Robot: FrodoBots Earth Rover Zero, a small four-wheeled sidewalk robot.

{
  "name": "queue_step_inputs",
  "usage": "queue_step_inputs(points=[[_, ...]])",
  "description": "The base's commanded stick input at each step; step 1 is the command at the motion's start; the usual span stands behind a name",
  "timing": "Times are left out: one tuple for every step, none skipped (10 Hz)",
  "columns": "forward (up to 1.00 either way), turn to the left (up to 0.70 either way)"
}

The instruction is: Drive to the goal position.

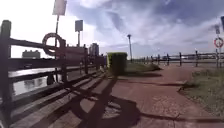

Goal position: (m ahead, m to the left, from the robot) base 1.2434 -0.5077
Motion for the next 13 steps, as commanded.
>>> queue_step_inputs(points=[[0.0,-0.85],[0.0,-0.85],[0.0,-0.85],[0.0,-0.85],[0.0,-0.85],[0.0,-0.85],[0.0,-0.85],[0.0,-0.85],[0.0,-0.85],[0.0,-0.85],[0.0,-0.85],[0.0,-0.85],[0.0,-0.85]])
